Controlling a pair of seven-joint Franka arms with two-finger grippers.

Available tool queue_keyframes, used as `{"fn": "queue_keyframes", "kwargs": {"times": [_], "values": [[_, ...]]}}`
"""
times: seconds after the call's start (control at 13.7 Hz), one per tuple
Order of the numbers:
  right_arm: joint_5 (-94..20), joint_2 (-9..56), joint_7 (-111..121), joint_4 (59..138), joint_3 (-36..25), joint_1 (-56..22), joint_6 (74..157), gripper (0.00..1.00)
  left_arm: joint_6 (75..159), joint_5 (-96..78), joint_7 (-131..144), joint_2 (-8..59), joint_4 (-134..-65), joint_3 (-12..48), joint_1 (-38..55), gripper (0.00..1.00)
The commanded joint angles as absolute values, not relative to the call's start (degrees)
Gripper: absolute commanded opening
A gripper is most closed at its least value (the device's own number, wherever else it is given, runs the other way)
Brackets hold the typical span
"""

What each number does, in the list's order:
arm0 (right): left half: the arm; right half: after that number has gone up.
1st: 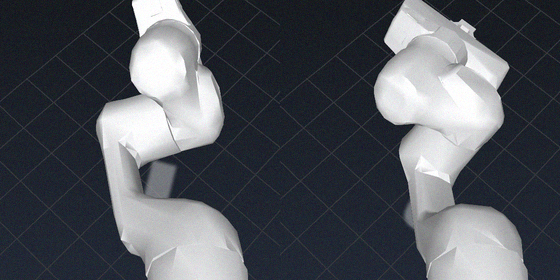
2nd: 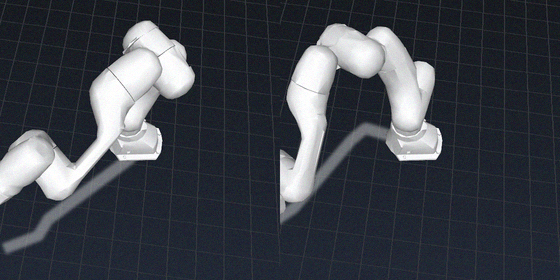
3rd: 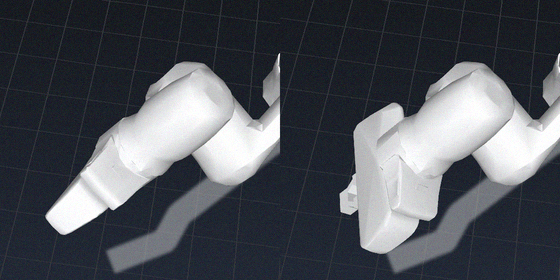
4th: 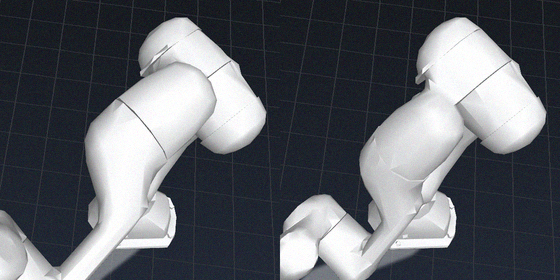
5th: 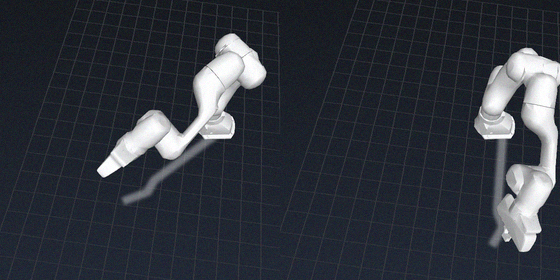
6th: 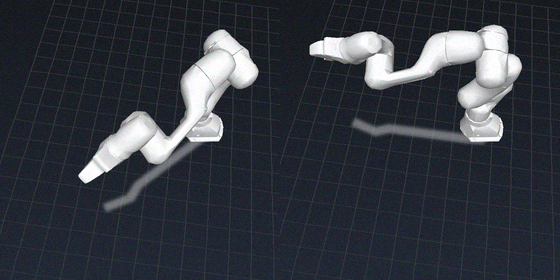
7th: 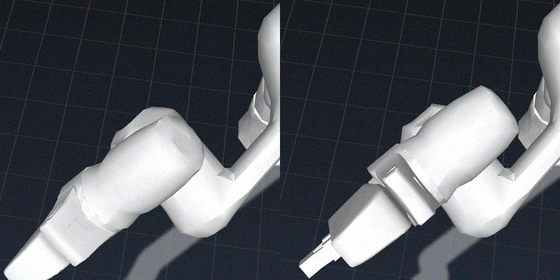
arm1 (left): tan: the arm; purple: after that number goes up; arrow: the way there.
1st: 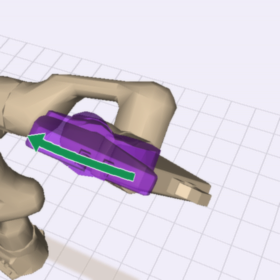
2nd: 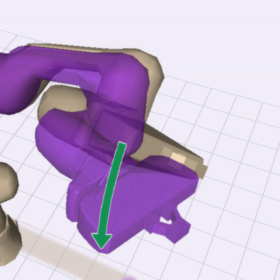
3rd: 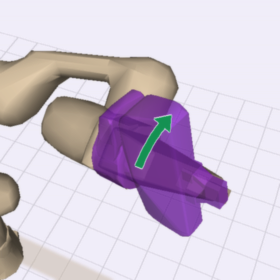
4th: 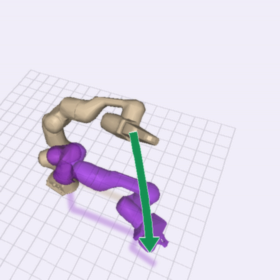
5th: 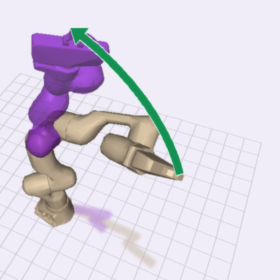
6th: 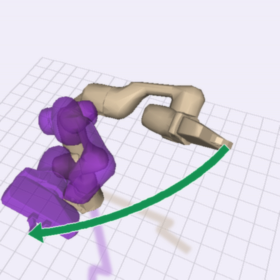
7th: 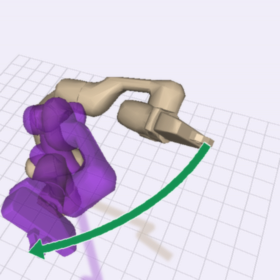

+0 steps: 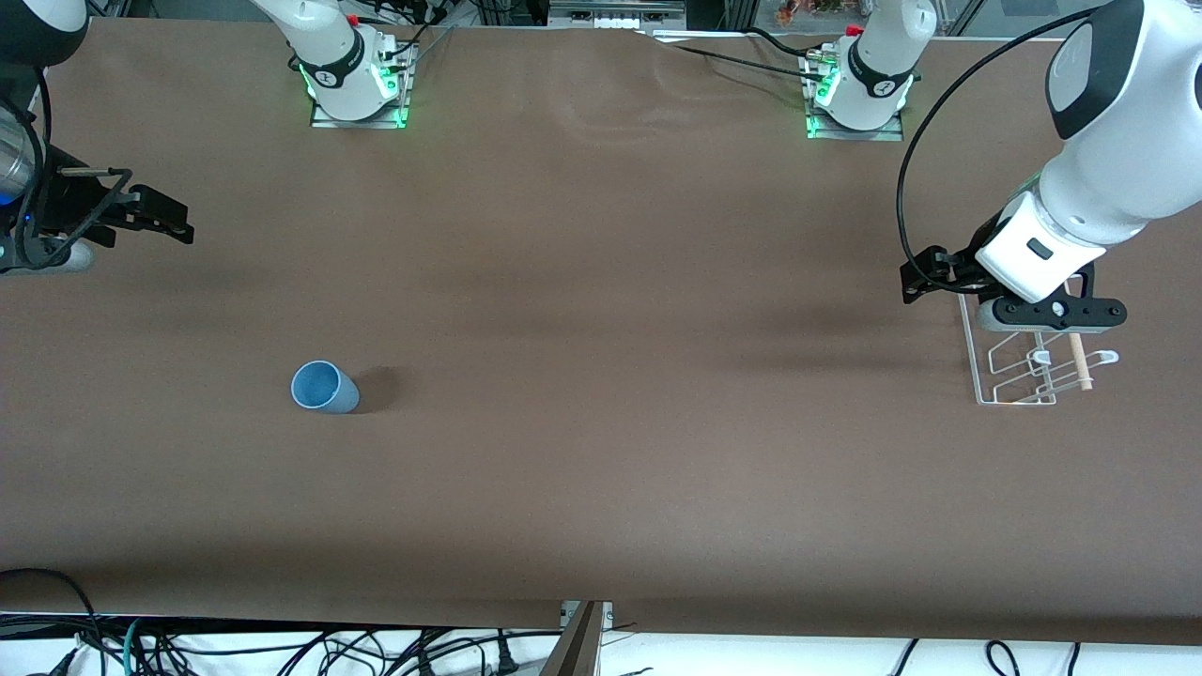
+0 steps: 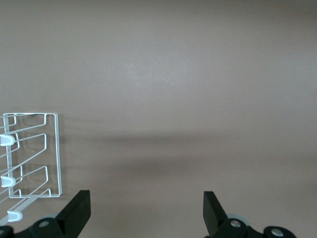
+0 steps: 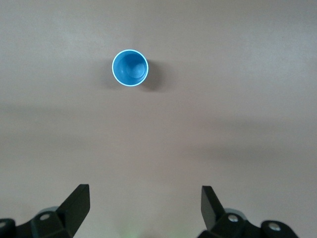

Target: Transfer cup to left arm and place on rack

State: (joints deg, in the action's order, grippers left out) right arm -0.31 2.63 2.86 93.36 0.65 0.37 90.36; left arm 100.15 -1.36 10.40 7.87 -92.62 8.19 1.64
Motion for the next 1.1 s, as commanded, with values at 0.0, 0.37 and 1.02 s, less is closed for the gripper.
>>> {"fn": "queue_keyframes", "kwargs": {"times": [0.0, 0.37, 1.02], "values": [[-0.5, 3.3, 3.2, 92.5, 1.1, 0.7, 90.4, 0.99, 100.3, 0.3, 9.5, 8.5, -91.4, 8.3, 1.8, 1.0], [-0.5, 4.3, 3.3, 92.5, 1.1, 0.7, 90.9, 0.99, 100.3, 1.9, 9.1, 8.4, -91.4, 8.2, 1.3, 1.0], [-0.2, 17.0, 6.3, 94.8, 1.0, 0.2, 105.8, 0.99, 99.1, 1.8, 7.1, 7.6, -89.5, 8.3, 1.1, 1.0]]}}
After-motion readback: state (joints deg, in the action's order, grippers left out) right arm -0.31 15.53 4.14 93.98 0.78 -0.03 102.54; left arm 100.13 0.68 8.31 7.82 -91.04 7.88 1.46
